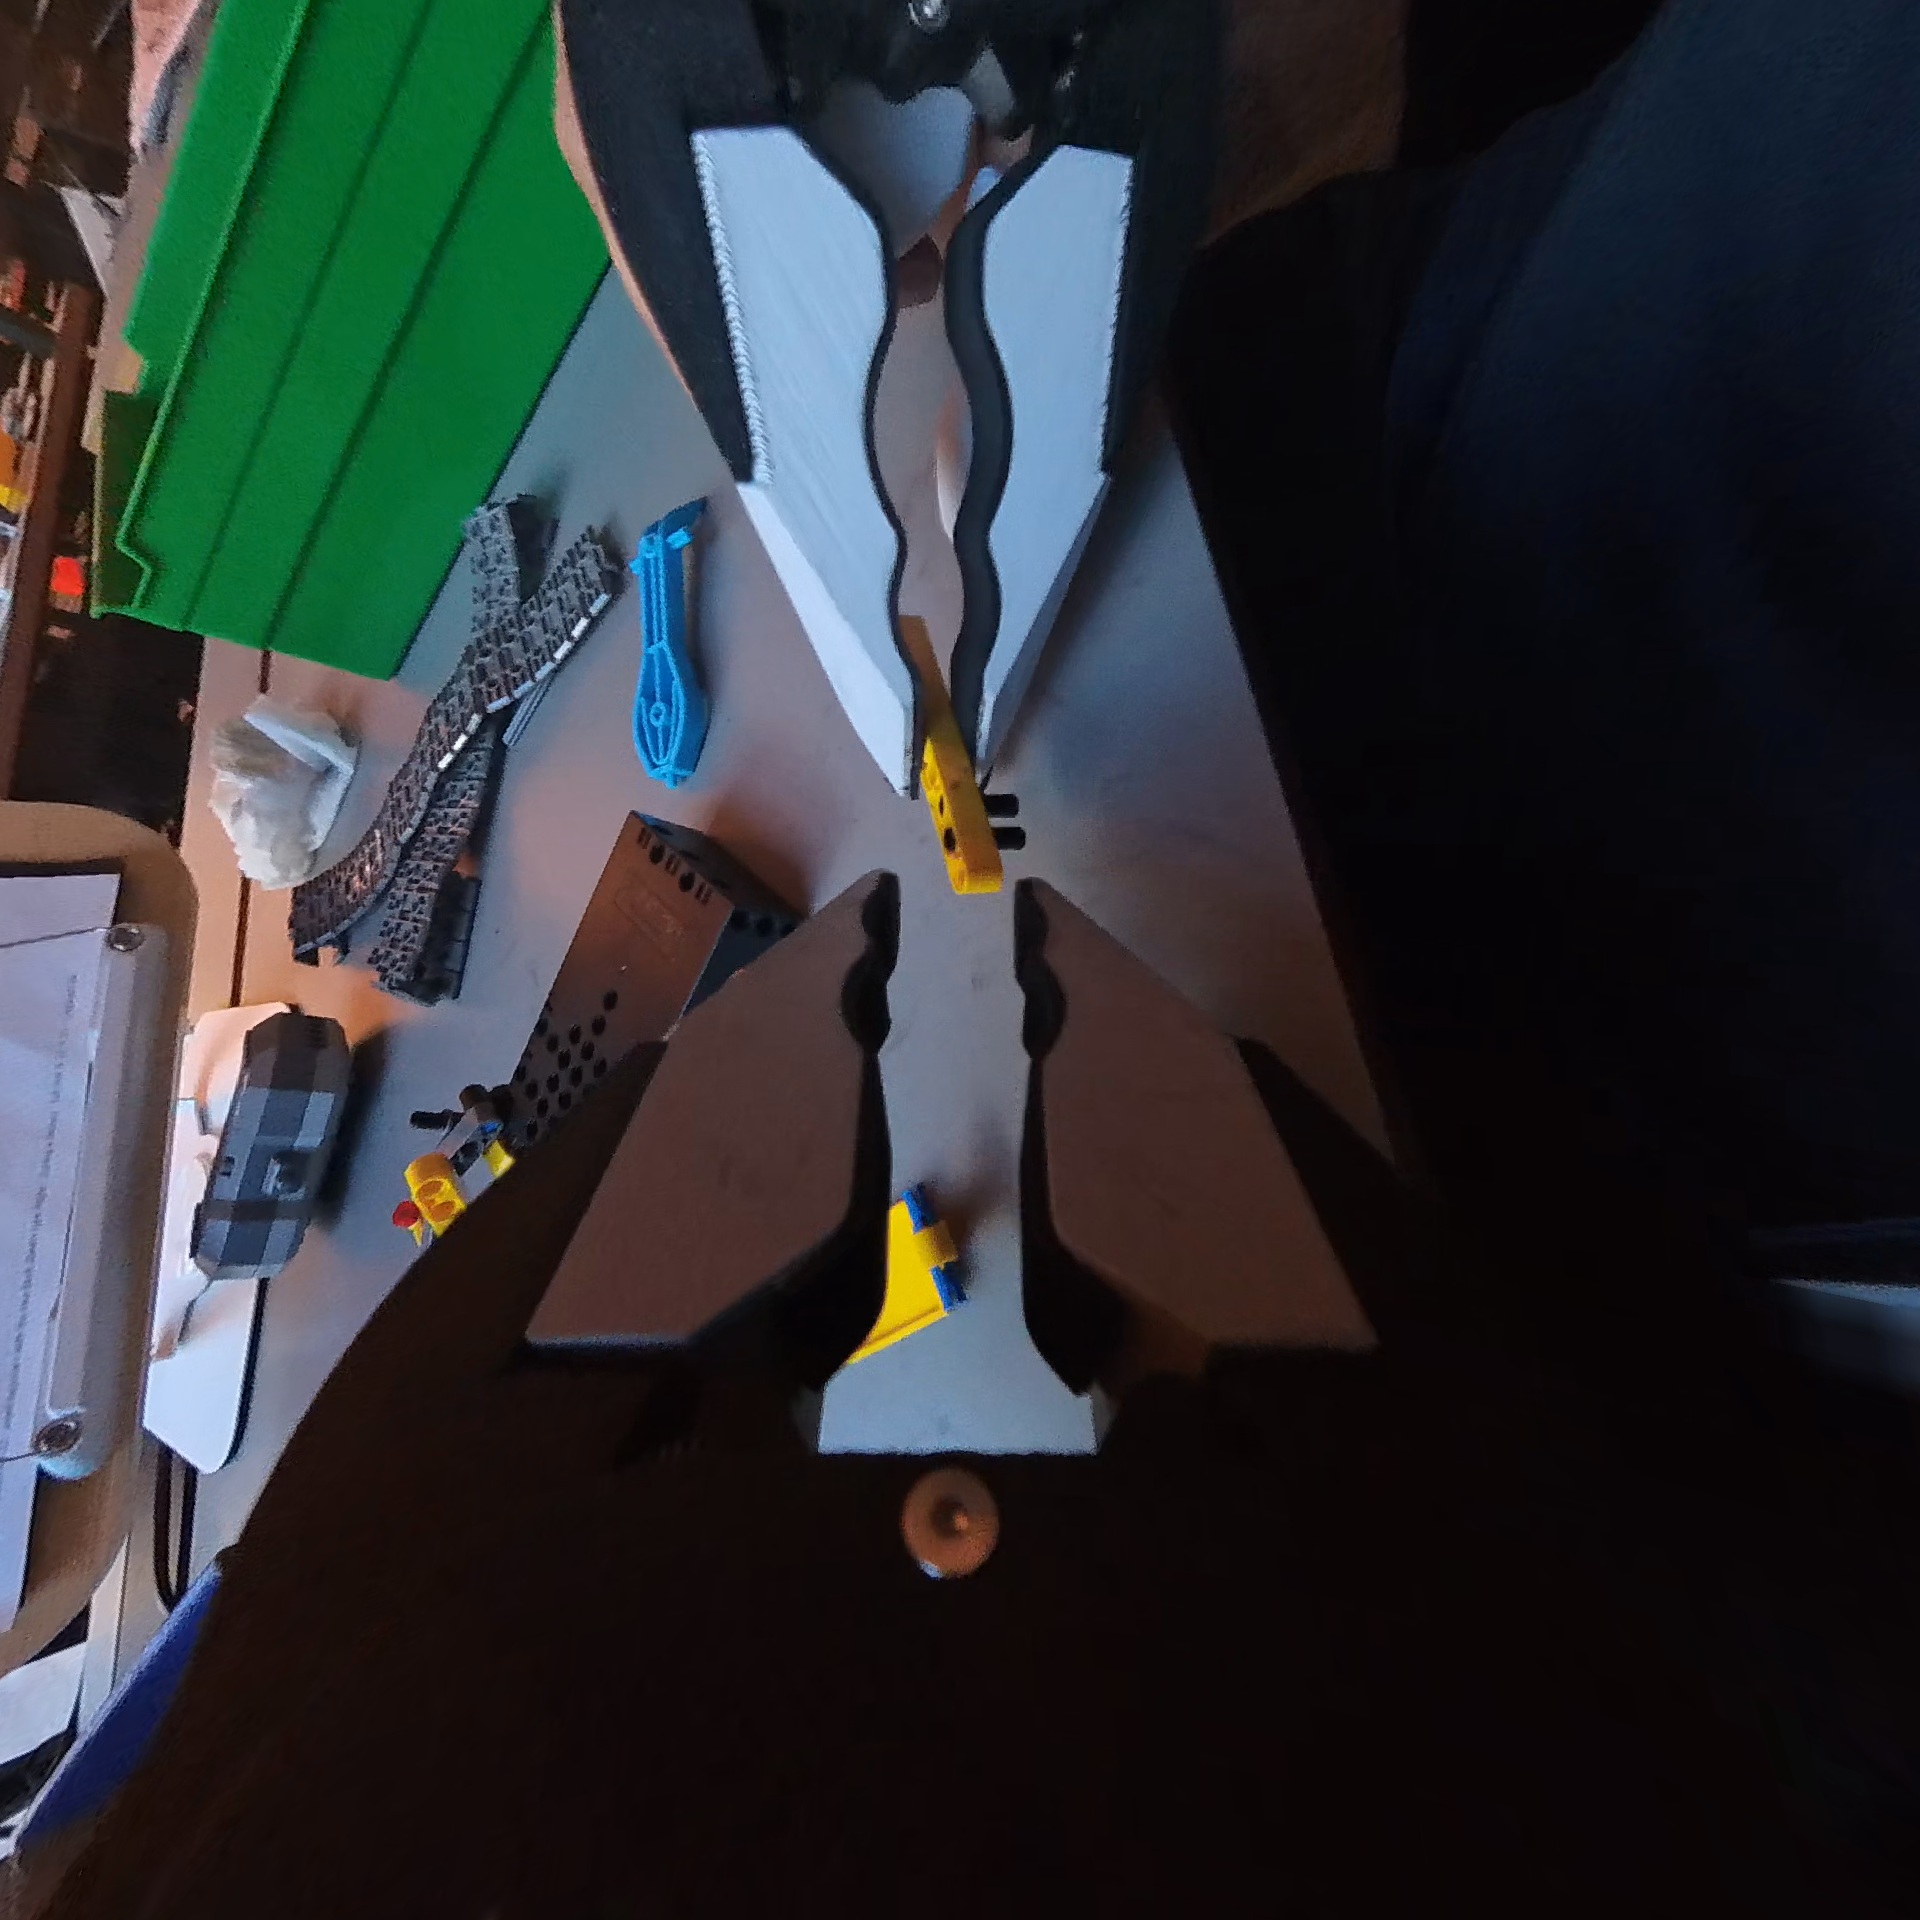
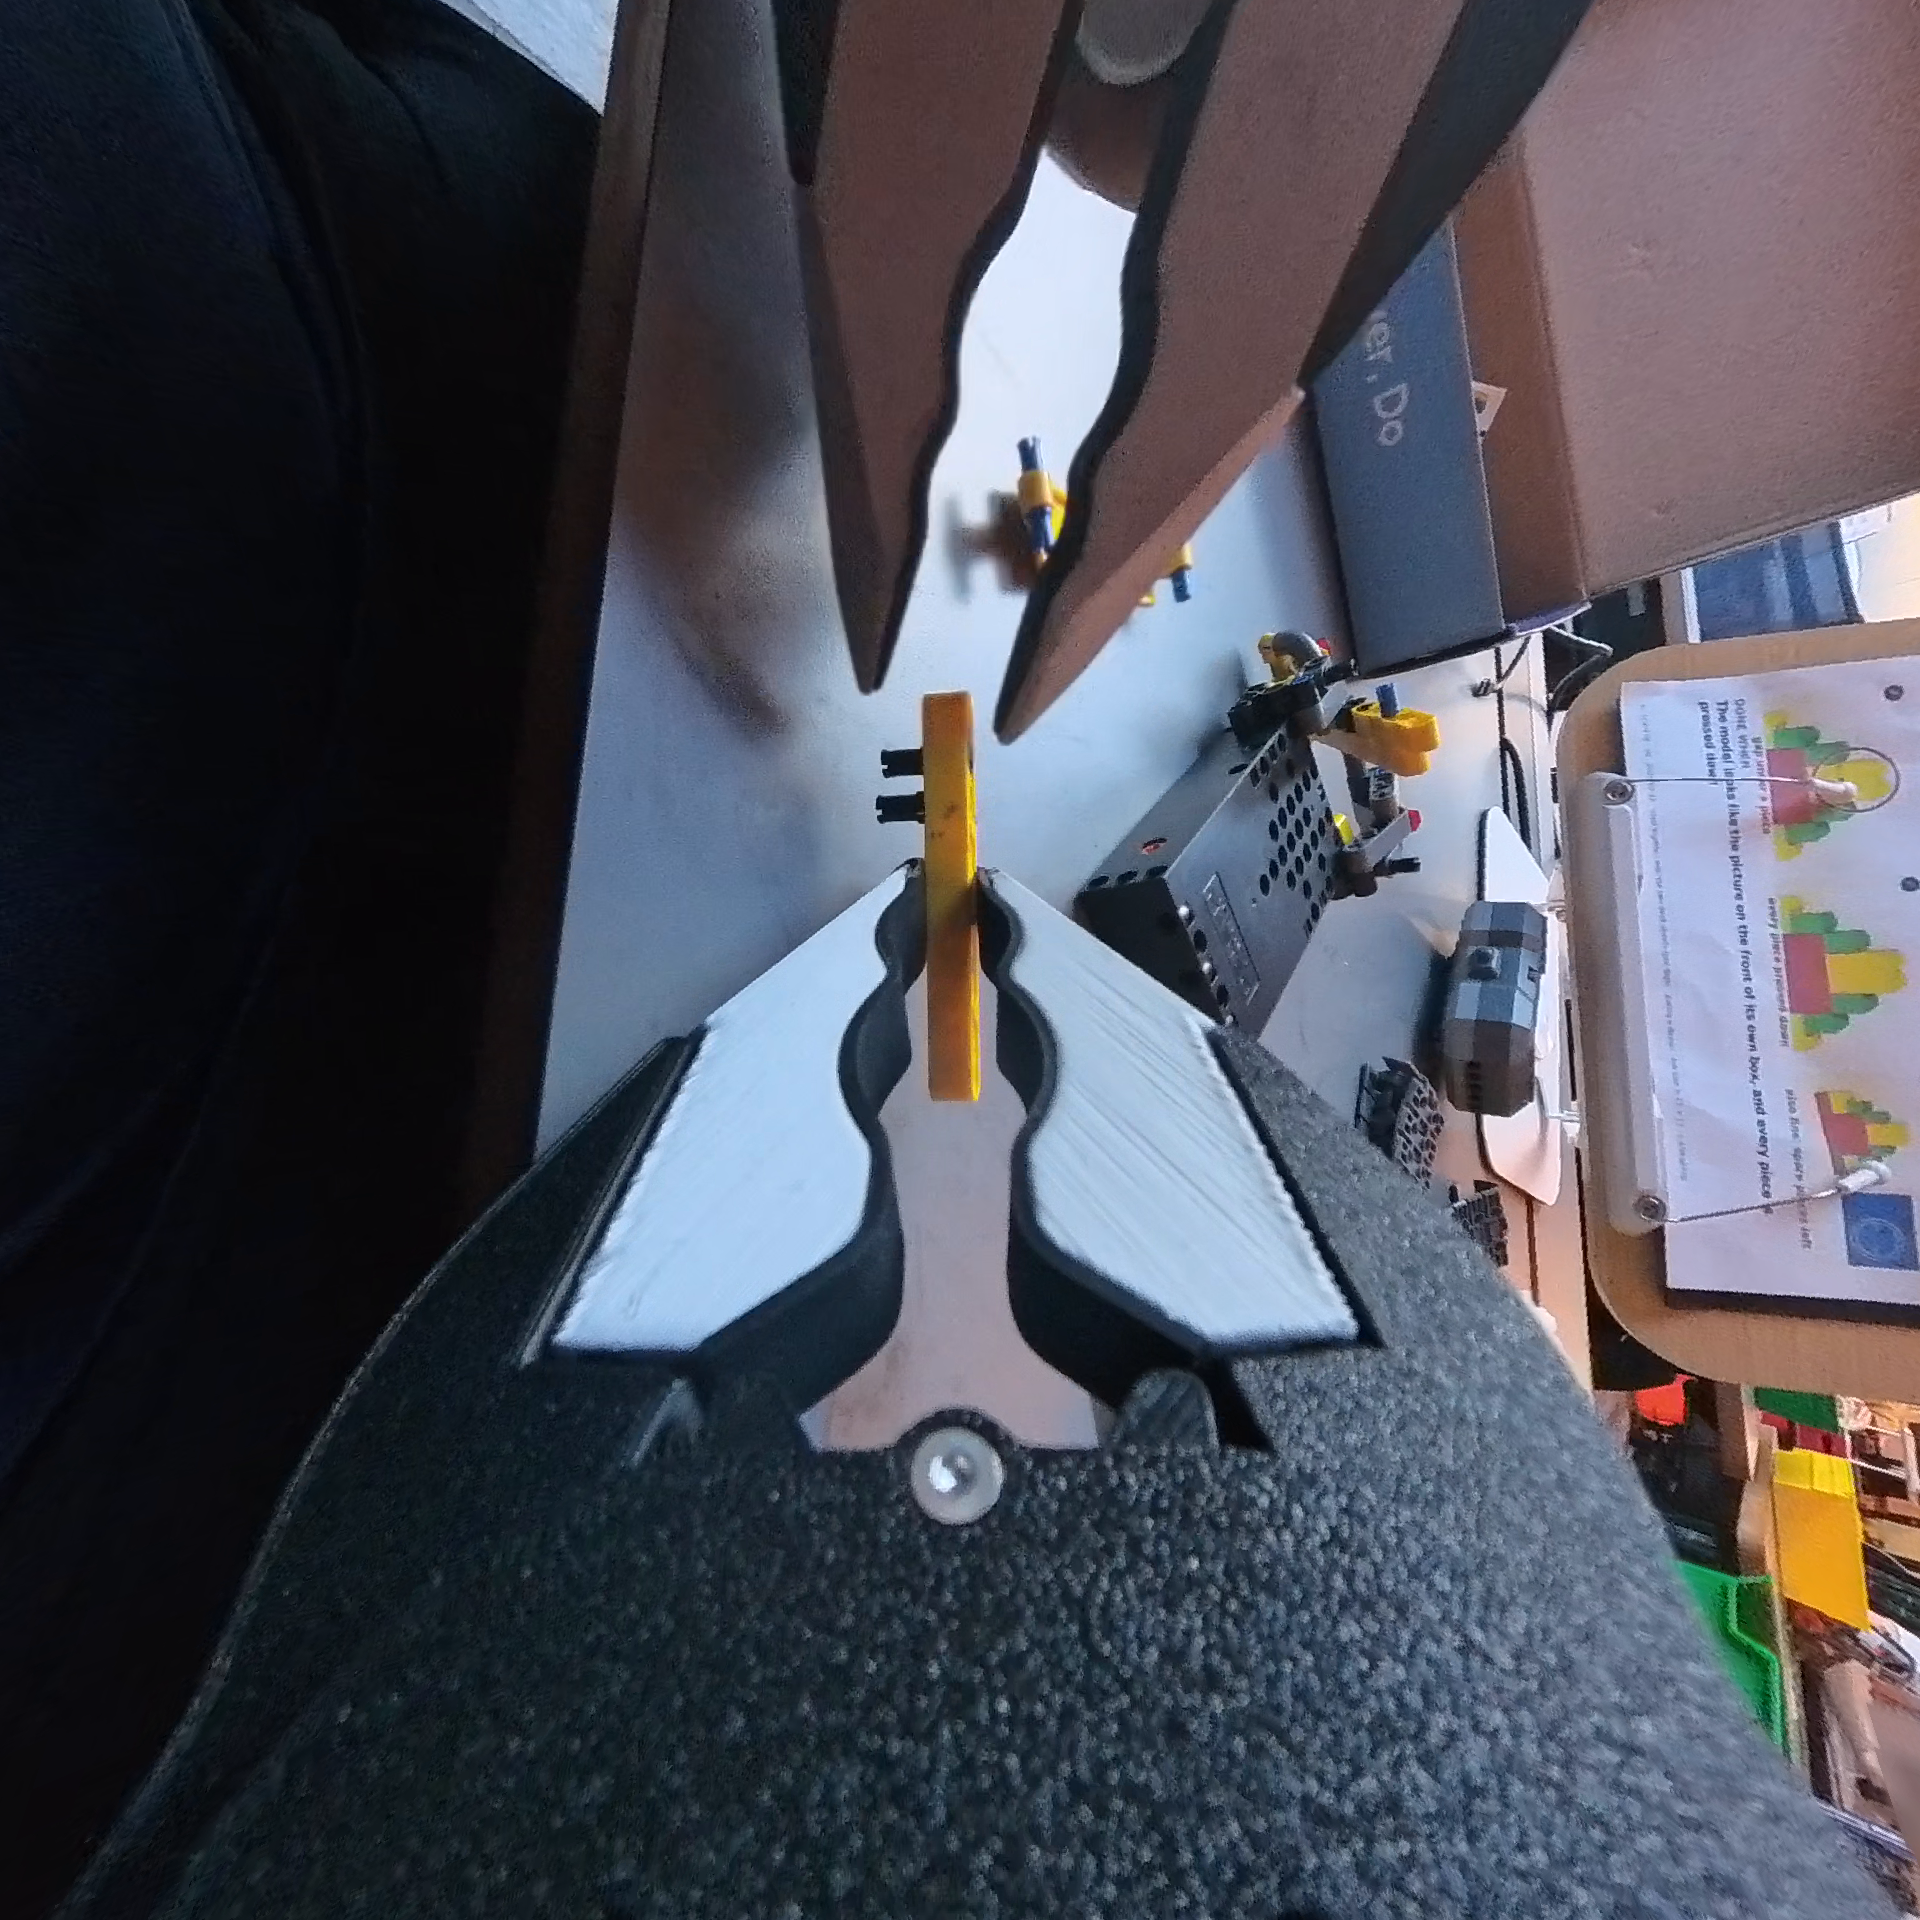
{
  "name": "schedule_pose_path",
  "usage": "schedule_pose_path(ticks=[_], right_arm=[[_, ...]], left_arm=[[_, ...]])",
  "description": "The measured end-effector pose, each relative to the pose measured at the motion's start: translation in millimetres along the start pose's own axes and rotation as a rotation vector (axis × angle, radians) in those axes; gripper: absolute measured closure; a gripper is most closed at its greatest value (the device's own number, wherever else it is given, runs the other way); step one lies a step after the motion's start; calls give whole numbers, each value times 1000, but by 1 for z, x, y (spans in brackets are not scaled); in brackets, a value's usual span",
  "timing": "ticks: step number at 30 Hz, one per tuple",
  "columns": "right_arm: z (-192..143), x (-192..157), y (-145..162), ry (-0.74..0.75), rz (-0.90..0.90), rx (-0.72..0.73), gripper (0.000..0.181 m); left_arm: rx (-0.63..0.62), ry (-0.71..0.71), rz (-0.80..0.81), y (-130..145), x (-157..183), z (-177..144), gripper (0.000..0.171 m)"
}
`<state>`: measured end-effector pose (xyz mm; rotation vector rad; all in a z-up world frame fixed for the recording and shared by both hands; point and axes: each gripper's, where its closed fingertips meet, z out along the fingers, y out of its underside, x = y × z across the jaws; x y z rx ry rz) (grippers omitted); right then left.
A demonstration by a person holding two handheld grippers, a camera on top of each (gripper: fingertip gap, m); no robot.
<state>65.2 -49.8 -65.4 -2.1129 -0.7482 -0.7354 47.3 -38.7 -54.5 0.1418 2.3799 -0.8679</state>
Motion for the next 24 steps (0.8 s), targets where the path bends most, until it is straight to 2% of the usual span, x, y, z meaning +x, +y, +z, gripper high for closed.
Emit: schedule_pose_path(ticks=[7, 24], right_arm=[[2, -3, -3, -22, -6, -3, 174], [4, -6, -2, -15, -16, 3, 175]], left_arm=[[7, 63, 28, -3, 10, 2, 160], [-36, 167, 119, 3, 12, 6, 162]])
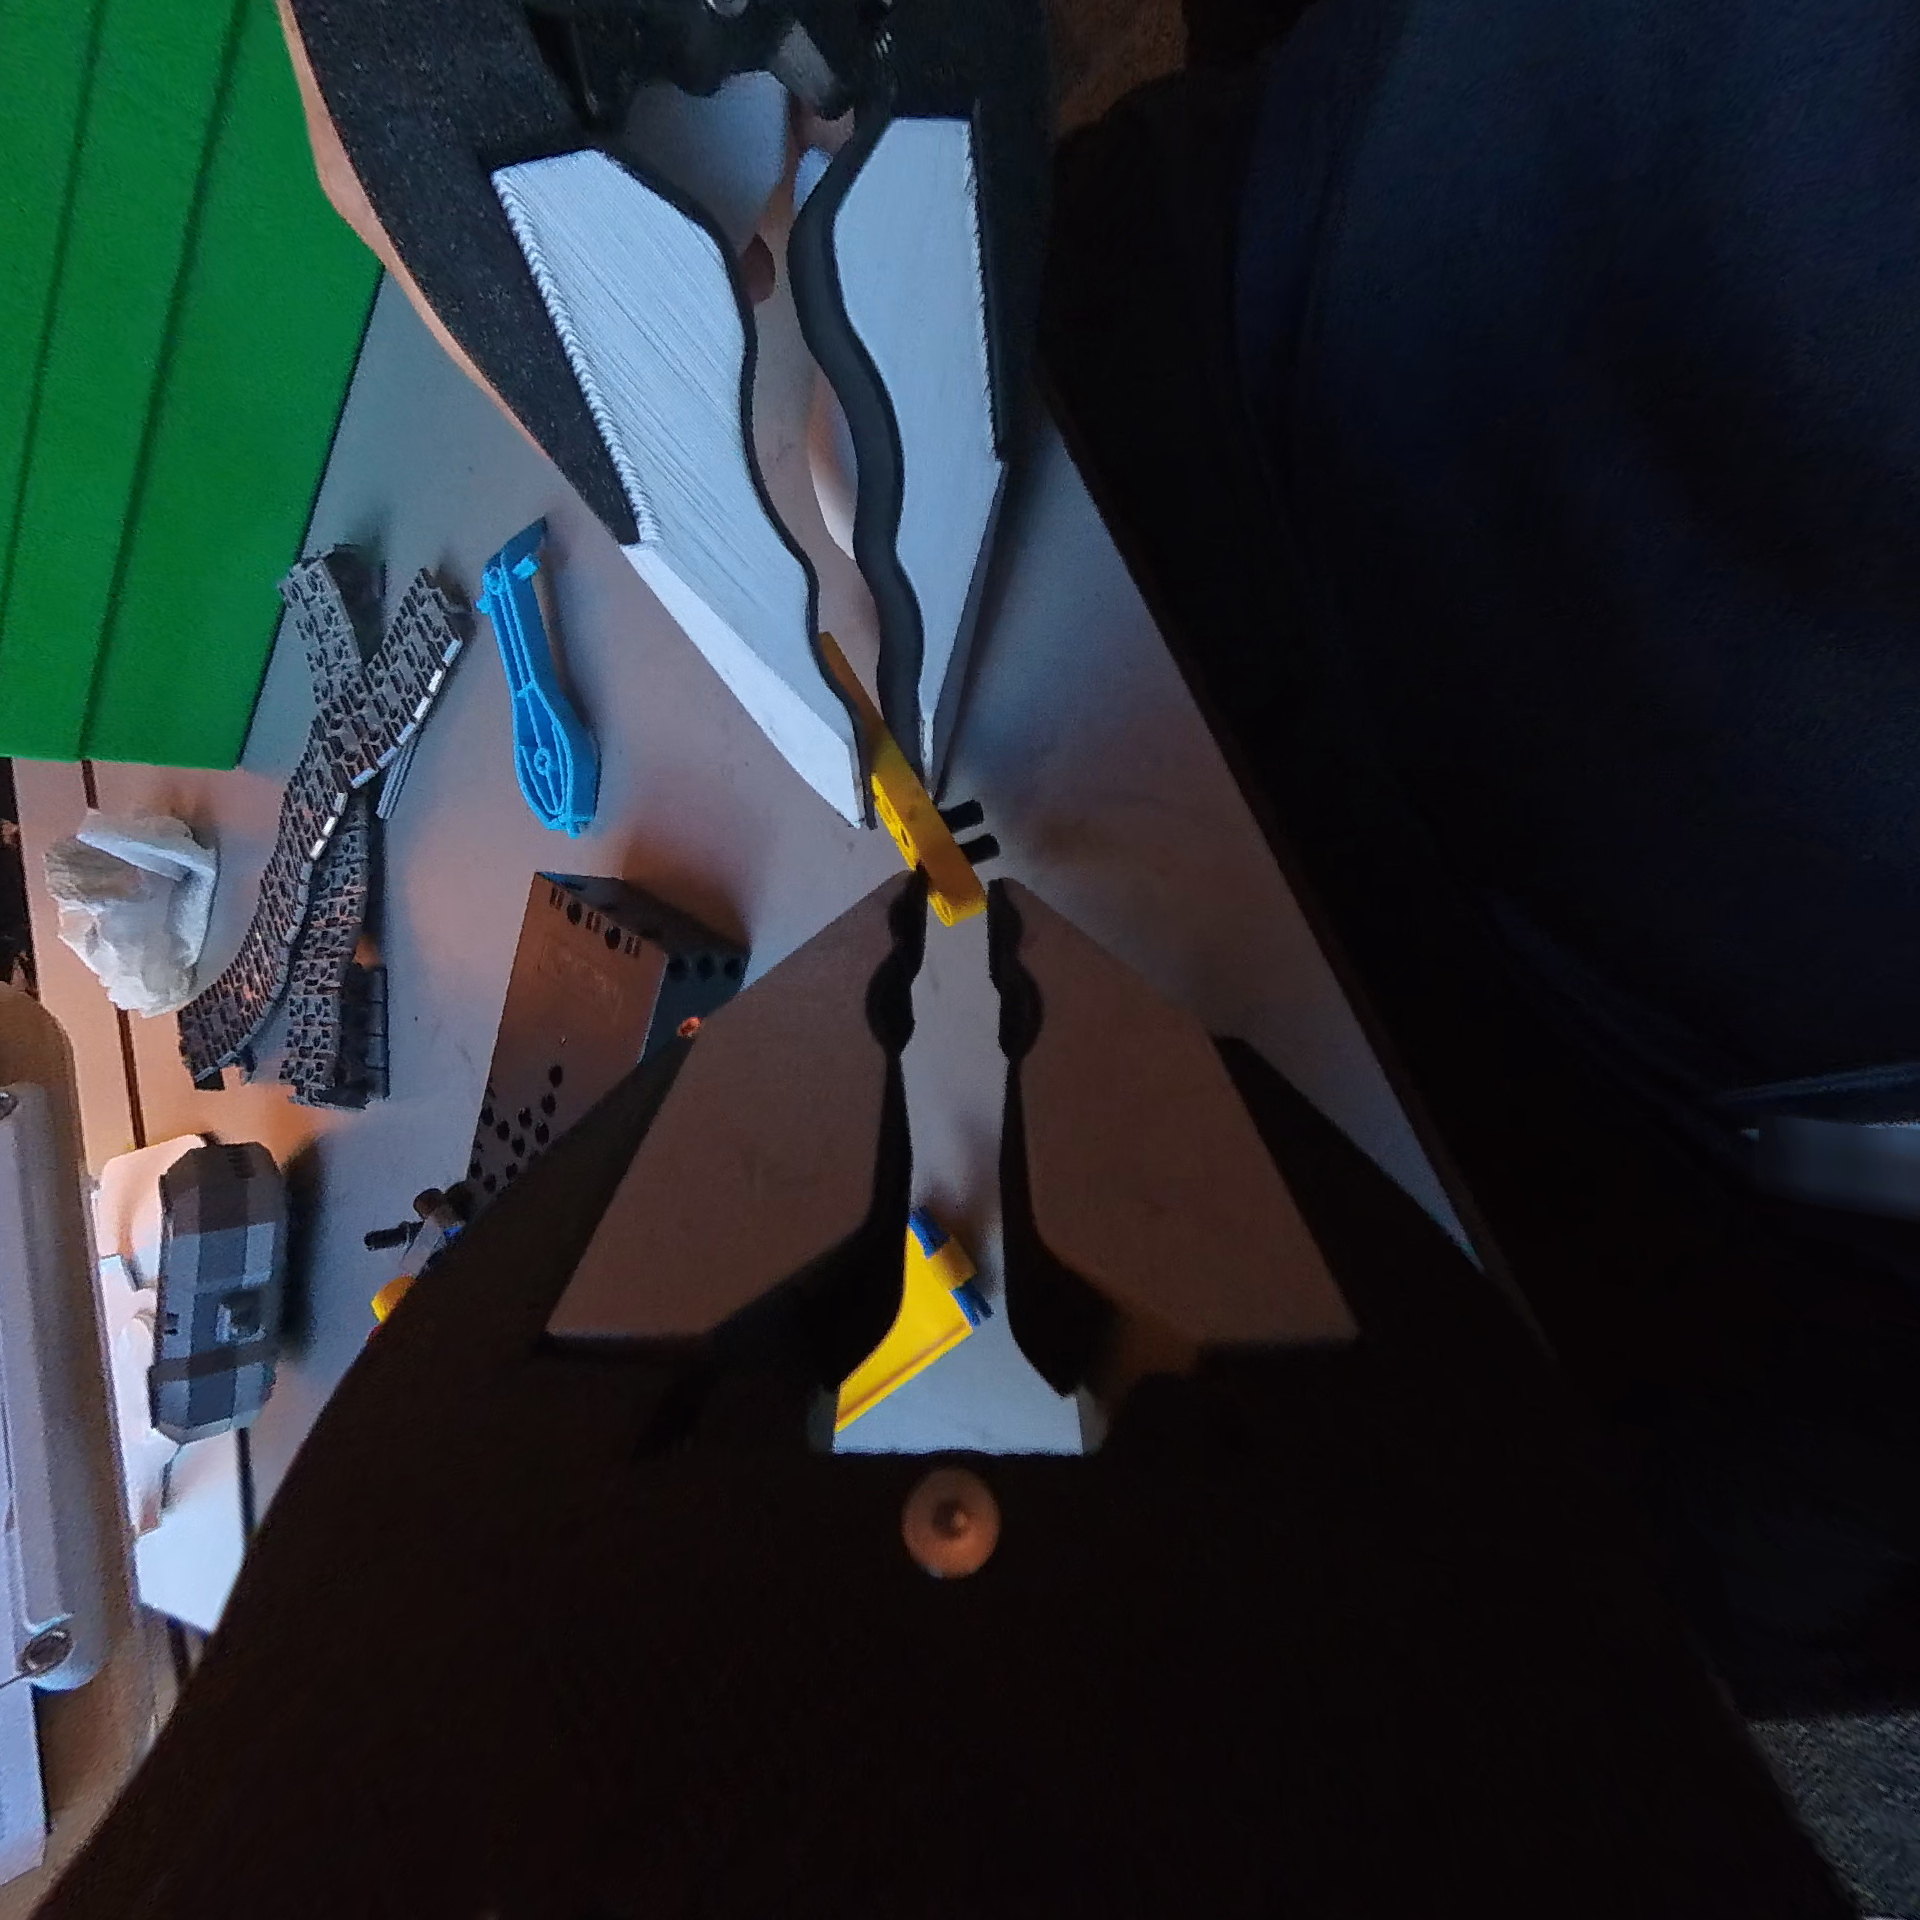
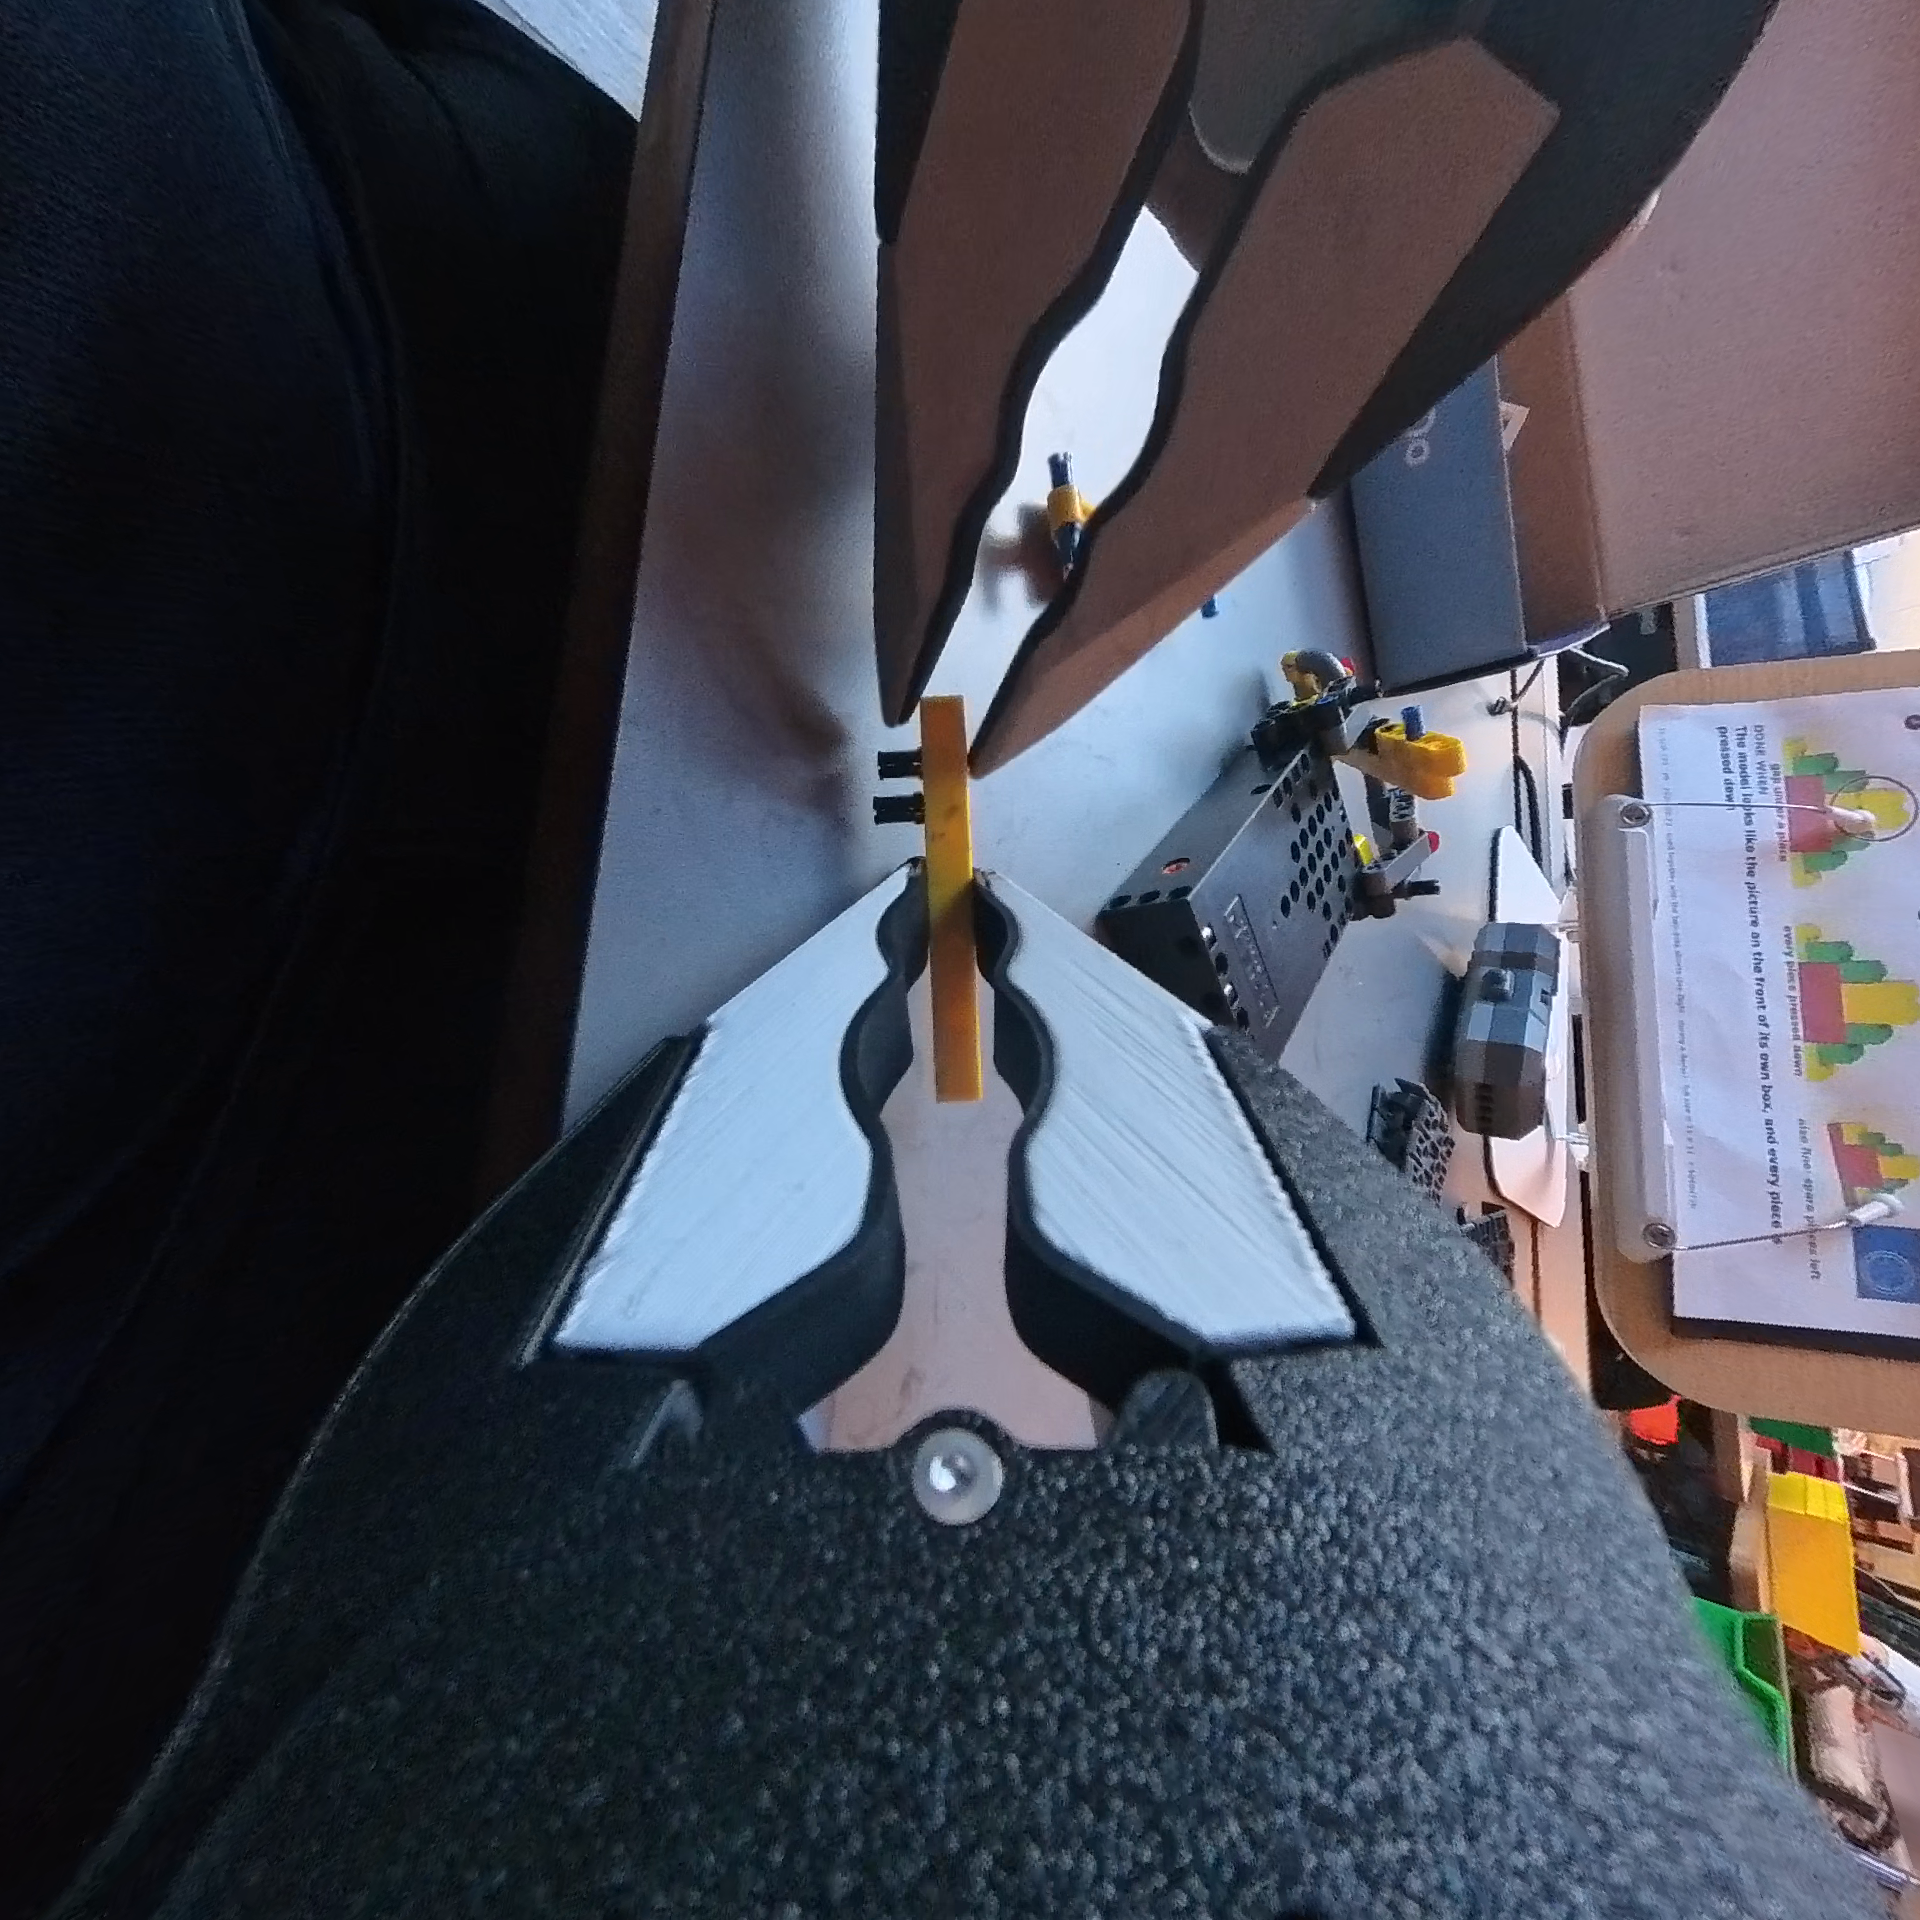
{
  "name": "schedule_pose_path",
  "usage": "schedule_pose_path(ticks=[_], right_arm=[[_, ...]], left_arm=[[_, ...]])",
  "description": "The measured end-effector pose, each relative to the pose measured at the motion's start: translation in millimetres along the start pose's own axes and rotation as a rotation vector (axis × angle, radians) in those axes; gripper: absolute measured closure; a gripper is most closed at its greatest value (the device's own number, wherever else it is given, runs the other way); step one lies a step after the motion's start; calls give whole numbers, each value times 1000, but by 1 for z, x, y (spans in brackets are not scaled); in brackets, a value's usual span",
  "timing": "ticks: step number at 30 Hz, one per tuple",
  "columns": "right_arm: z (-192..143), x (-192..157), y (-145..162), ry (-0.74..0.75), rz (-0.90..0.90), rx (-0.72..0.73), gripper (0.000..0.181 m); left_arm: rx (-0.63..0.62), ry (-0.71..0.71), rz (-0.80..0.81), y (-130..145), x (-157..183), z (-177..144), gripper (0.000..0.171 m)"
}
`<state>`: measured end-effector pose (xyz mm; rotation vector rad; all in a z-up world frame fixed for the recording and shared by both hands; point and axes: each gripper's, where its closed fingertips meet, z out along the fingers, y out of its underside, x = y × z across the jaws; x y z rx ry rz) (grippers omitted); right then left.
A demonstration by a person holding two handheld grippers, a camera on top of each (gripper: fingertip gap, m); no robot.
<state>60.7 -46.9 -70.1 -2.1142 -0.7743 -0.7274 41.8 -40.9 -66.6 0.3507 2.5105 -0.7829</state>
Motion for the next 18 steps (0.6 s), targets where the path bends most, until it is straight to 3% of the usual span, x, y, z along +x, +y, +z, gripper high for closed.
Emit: schedule_pose_path(ticks=[18], right_arm=[[2, 0, -3, 33, -15, 20, 175]], left_arm=[[-23, -30, 52, 3, 0, -1, 162]])
